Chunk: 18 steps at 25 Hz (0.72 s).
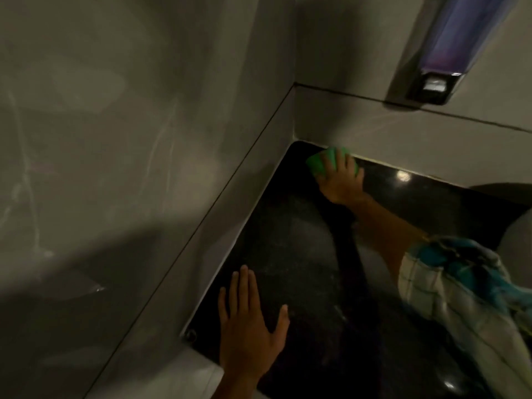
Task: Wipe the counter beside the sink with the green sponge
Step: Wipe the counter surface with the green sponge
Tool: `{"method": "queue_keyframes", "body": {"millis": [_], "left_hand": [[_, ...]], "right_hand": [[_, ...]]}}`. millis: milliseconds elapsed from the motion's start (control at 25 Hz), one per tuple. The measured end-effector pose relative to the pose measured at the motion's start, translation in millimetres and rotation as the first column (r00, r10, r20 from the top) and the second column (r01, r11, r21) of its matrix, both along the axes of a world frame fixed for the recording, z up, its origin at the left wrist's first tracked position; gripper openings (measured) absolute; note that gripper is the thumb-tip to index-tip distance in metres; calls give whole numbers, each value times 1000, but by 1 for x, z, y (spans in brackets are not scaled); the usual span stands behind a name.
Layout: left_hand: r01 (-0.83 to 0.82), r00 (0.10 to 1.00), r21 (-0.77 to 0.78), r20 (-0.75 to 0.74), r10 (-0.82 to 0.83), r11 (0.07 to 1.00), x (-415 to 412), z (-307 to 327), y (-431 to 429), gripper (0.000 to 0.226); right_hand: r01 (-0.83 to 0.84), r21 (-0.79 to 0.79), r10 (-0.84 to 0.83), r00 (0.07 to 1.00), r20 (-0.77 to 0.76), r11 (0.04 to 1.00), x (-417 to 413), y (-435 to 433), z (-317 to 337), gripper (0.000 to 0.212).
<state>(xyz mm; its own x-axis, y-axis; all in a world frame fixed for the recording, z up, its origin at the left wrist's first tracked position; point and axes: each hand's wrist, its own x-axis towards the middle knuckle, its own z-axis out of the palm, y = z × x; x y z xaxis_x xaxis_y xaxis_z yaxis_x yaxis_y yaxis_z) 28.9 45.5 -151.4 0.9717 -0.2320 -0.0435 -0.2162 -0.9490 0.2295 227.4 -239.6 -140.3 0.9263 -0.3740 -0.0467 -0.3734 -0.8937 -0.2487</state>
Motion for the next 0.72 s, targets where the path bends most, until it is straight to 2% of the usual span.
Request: {"method": "queue_keyframes", "body": {"millis": [40, 80, 200, 320, 360, 400, 480, 520, 640, 680, 720], "left_hand": [[-1, 1000, -7, -11, 1, 1000, 1, -1, 1, 91], [-2, 1000, -14, -22, 1, 1000, 0, 0, 0, 91], [-13, 1000, -14, -12, 13, 1000, -1, 3, 0, 91], [-19, 1000, -18, -4, 19, 1000, 0, 4, -2, 92], [-28, 1000, -14, 5, 28, 1000, 0, 3, -1, 93], [-34, 999, -9, 9, 34, 999, -1, 3, 0, 94], [-37, 999, -15, 12, 38, 999, -1, 3, -1, 95], [-35, 999, -15, 24, 35, 999, -2, 3, -1, 96], [-1, 1000, -86, -26, -2, 996, -3, 4, 6, 91], [-3, 999, -152, -44, -4, 988, -4, 4, 12, 87], [-6, 998, -209, -57, -6, 978, -6, 5, 18, 82]], "right_hand": [[49, 58, -46, 998, -49, 997, 7, -4, 5, 63], [26, 79, -17, 994, -111, 997, 8, 2, 9, 63], [-255, 22, 256, 959, -125, 967, -31, 75, 7, 62], [-552, -42, 551, 834, -40, 833, -102, 106, 2, 62], [-563, -41, 562, 827, -34, 826, -116, 99, 2, 61], [-507, -49, 506, 862, -25, 861, -128, 90, -1, 59], [-290, -12, 289, 957, -10, 957, -143, 91, -6, 57], [-230, 17, 230, 973, -9, 973, -144, 105, -5, 57], [-403, 22, 404, 912, -66, 915, -159, 142, 3, 57], [-423, 21, 423, 902, -83, 906, -173, 138, 5, 57], [-353, 25, 354, 931, -84, 935, -195, 127, 7, 58]]}}
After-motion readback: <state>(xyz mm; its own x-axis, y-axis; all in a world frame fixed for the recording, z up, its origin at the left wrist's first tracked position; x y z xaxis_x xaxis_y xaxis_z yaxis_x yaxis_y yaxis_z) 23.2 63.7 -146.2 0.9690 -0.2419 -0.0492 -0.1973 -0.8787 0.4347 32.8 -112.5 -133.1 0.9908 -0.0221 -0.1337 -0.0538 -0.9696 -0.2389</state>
